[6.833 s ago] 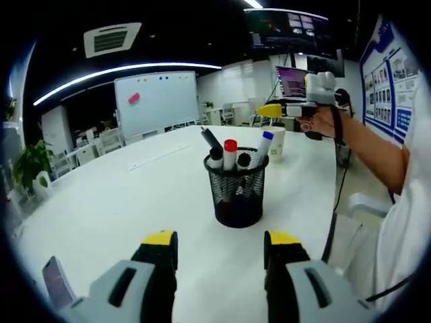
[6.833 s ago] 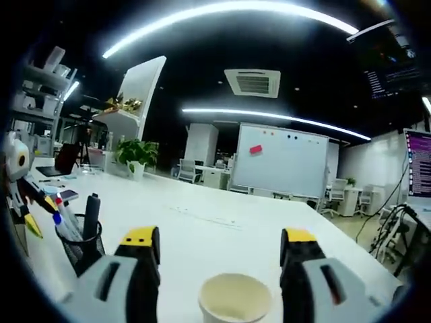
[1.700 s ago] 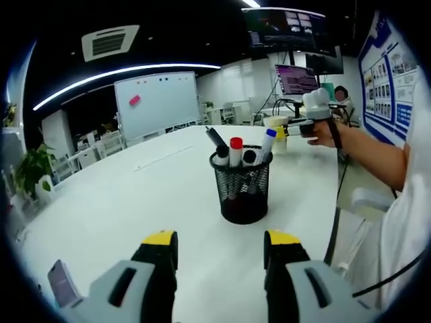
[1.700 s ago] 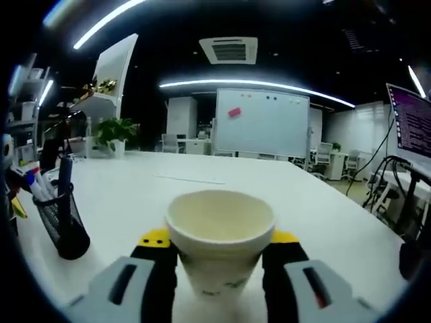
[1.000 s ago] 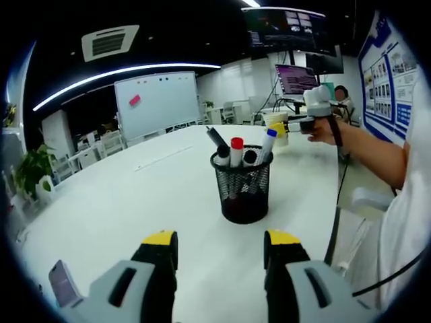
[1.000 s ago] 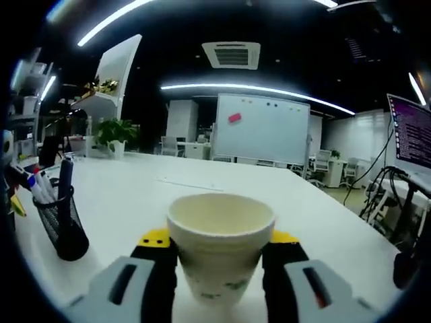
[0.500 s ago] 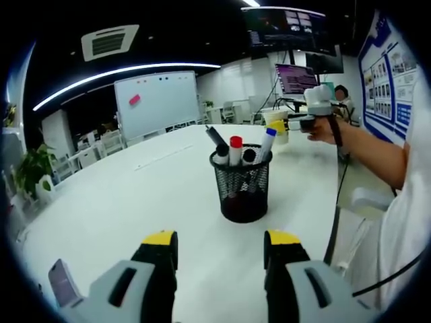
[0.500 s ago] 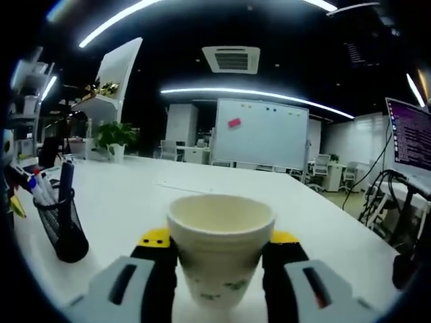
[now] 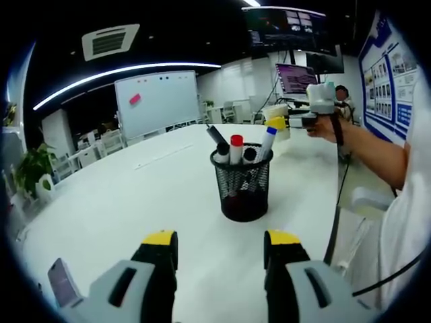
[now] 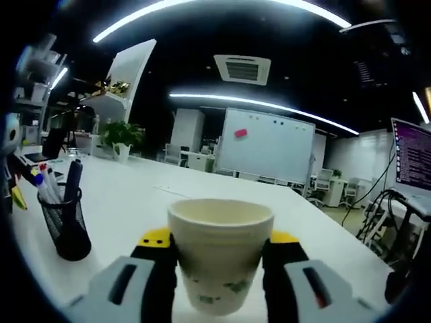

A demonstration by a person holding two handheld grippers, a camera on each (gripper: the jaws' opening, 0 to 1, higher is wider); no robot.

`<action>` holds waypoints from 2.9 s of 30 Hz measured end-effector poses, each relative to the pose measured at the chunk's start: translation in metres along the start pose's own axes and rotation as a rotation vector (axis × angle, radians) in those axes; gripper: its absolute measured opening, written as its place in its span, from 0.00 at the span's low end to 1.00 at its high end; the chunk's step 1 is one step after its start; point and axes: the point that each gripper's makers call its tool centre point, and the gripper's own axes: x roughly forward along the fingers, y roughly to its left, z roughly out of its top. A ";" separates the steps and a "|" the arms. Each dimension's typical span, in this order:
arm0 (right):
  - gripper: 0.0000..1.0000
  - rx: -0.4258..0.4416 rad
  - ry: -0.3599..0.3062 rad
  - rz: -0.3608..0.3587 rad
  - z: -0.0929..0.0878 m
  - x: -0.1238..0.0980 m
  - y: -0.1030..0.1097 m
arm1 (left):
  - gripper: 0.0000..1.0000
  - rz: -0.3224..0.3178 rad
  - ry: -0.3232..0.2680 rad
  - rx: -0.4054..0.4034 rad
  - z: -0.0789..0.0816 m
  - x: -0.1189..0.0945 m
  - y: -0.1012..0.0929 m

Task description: Place the scattered laser pointers and whiteboard markers into the pen holder and stack the scattered paper cups together

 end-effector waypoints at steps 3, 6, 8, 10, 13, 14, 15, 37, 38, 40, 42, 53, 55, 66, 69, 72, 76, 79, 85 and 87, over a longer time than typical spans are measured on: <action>0.50 0.002 -0.026 -0.007 0.008 -0.003 0.000 | 0.52 0.001 0.000 -0.001 0.000 0.000 0.000; 0.50 0.001 -0.049 0.001 0.014 -0.002 -0.001 | 0.52 0.002 0.002 -0.002 -0.001 0.000 0.000; 0.50 -0.003 -0.057 0.006 0.017 -0.001 -0.001 | 0.52 0.001 0.002 -0.001 -0.001 0.000 0.000; 0.50 -0.013 -0.065 0.005 0.018 -0.002 0.000 | 0.52 0.000 0.002 0.000 0.000 0.000 -0.001; 0.50 -0.038 -0.086 -0.004 0.022 -0.003 0.000 | 0.52 0.000 0.001 0.001 0.000 0.000 -0.001; 0.50 -0.043 -0.089 -0.003 0.023 -0.003 -0.001 | 0.52 0.000 0.001 0.001 0.000 0.000 -0.001; 0.50 -0.045 -0.092 -0.002 0.023 -0.003 0.000 | 0.52 0.000 0.001 0.001 0.000 -0.001 -0.001; 0.50 -0.075 -0.193 0.068 0.041 -0.007 0.022 | 0.52 0.003 0.004 0.005 0.000 -0.002 0.000; 0.50 -0.078 -0.197 0.068 0.042 -0.008 0.022 | 0.52 0.004 0.000 0.007 0.000 -0.002 0.001; 0.50 -0.080 -0.201 0.072 0.042 -0.009 0.022 | 0.52 0.007 -0.012 0.008 0.003 -0.002 0.001; 0.50 -0.083 -0.199 0.070 0.042 -0.011 0.023 | 0.52 0.007 -0.014 0.004 0.004 -0.003 0.002; 0.50 -0.063 -0.257 0.068 0.056 -0.018 0.032 | 0.52 0.006 -0.006 0.005 0.001 -0.003 0.004; 0.50 -0.069 -0.264 0.074 0.058 -0.021 0.036 | 0.52 0.006 -0.006 0.002 0.000 -0.003 0.004; 0.50 -0.020 -0.235 0.072 0.054 -0.019 0.030 | 0.52 0.000 0.001 0.008 0.001 0.000 0.001; 0.50 -0.009 -0.237 0.075 0.055 -0.020 0.030 | 0.52 0.000 0.002 0.008 0.000 0.001 0.000; 0.50 0.010 -0.251 0.084 0.058 -0.022 0.032 | 0.52 0.000 0.005 0.007 0.000 0.001 0.000; 0.50 0.004 -0.279 0.106 0.062 -0.025 0.040 | 0.52 0.001 0.006 0.005 -0.001 0.000 -0.001; 0.50 0.003 -0.285 0.125 0.064 -0.026 0.046 | 0.52 0.001 0.009 0.007 -0.001 0.000 -0.001; 0.50 -0.017 -0.314 0.188 0.074 -0.031 0.064 | 0.52 0.002 0.008 0.002 -0.002 0.000 0.000; 0.50 -0.017 -0.315 0.195 0.077 -0.032 0.066 | 0.52 0.002 0.010 0.004 -0.003 0.000 0.000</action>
